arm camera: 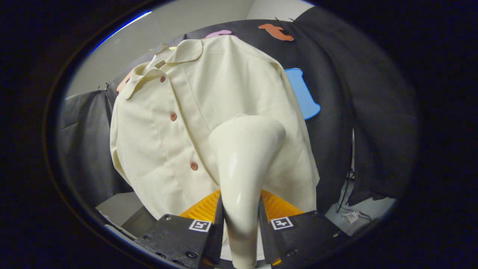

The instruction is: Iron the clothes twice with a garment steamer, once on the left side and once on the right side.

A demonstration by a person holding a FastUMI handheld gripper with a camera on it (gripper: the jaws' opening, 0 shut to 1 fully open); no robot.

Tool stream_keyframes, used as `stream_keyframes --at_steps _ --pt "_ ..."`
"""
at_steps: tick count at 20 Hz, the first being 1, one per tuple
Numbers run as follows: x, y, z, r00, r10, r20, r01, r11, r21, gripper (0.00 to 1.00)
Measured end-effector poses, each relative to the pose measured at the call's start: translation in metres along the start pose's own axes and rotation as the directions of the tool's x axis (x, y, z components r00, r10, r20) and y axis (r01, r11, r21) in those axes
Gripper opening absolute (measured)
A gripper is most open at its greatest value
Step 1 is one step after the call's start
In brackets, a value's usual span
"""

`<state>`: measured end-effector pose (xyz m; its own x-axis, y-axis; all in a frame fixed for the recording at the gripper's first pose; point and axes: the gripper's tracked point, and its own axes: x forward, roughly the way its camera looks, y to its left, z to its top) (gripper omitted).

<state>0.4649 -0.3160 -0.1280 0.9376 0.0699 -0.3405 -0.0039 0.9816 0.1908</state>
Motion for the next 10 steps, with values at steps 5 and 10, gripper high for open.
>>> stream_keyframes --at_steps 5,10 --pt "-0.003 -0.036 -0.063 0.999 0.007 -0.048 -0.002 0.995 0.097 0.44" --pt "-0.006 -0.076 -0.115 0.997 -0.007 -0.081 0.018 0.989 0.144 0.43"
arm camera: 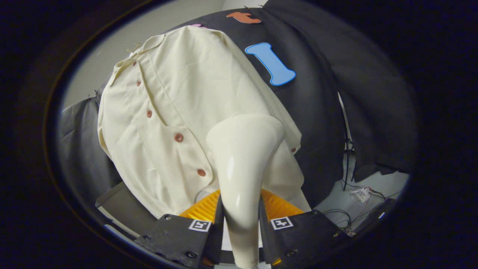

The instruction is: Iron the clothes twice with a garment steamer, once on the left side and once on the right side.

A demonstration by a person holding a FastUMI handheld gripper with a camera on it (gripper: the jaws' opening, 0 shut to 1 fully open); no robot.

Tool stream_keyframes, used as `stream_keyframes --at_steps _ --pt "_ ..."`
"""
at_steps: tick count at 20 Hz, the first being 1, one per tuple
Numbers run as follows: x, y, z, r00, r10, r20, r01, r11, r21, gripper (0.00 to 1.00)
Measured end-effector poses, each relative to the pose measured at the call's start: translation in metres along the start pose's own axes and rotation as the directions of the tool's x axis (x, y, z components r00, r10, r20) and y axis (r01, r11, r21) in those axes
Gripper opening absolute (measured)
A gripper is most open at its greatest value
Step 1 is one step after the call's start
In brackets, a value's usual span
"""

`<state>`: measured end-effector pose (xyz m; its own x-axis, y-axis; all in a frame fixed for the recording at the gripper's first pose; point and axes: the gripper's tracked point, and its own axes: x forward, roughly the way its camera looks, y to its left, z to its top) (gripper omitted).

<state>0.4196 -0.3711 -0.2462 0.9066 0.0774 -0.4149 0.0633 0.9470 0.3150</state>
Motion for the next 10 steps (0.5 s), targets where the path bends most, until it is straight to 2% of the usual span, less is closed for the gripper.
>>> stream_keyframes --at_steps 6,10 --pt "-0.001 -0.027 -0.04 1.0 0.013 -0.025 -0.012 0.999 0.035 0.43" --pt "-0.005 -0.034 -0.051 0.999 -0.012 -0.037 0.013 0.999 0.035 0.44"
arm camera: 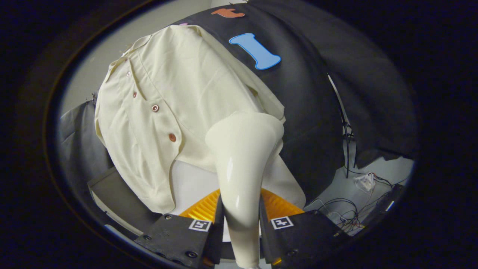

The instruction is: Iron the clothes twice with a garment steamer, once on the left side and once on the right side.

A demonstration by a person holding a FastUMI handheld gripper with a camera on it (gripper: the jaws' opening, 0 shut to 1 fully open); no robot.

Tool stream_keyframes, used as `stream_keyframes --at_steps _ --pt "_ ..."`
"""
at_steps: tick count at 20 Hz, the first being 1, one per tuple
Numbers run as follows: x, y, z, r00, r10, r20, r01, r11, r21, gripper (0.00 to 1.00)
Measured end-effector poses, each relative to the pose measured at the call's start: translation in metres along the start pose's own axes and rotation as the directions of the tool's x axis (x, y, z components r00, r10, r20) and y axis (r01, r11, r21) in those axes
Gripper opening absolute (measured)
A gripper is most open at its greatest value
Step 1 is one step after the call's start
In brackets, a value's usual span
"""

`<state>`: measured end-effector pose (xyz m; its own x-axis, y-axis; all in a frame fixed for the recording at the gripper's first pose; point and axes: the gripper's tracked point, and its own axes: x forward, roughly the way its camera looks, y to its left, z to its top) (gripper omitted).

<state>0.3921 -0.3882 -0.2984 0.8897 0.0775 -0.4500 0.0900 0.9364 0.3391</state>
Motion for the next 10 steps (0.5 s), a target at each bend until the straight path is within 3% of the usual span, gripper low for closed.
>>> stream_keyframes --at_steps 3,10 --pt "-0.01 -0.003 -0.005 0.999 -0.033 0.005 0.033 0.999 0.01 0.44" --pt "-0.074 0.038 -0.013 0.998 -0.031 0.052 0.029 0.999 0.038 0.44"
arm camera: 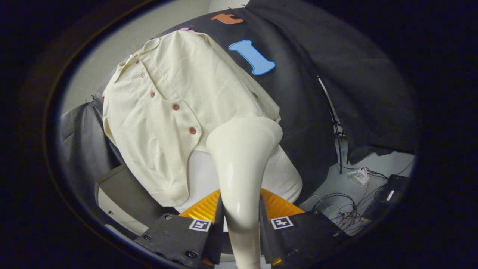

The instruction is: Iron the clothes twice with a garment steamer, once on the left side and once on the right side.

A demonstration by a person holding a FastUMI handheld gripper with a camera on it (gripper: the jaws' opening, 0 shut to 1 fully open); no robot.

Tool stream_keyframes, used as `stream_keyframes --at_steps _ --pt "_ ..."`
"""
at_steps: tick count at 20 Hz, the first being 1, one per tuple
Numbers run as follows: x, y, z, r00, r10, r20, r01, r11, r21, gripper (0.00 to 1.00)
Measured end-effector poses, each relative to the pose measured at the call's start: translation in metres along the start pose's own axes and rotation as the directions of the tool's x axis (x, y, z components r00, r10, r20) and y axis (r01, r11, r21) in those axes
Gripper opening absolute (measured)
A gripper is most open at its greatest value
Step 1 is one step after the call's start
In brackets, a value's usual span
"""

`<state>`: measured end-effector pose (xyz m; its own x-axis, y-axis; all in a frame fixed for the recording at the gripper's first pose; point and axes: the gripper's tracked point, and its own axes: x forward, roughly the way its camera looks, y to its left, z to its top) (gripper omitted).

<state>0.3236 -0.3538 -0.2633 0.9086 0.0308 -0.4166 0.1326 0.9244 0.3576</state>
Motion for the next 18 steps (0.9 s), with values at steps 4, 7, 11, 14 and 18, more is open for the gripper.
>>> stream_keyframes --at_steps 4,7,11,14,18 --pt "-0.047 0.033 0.008 0.997 0.014 0.08 -0.015 1.0 0.011 0.43" --pt "-0.078 0.061 0.017 0.991 0.031 0.134 -0.033 0.999 0.014 0.43" --pt "-0.114 0.111 0.031 0.977 0.094 0.189 -0.092 0.996 -0.017 0.43" --pt "-0.141 0.15 0.034 0.966 0.136 0.218 -0.124 0.99 -0.069 0.43" --pt "-0.166 0.207 0.04 0.948 0.203 0.245 -0.169 0.974 -0.154 0.43"
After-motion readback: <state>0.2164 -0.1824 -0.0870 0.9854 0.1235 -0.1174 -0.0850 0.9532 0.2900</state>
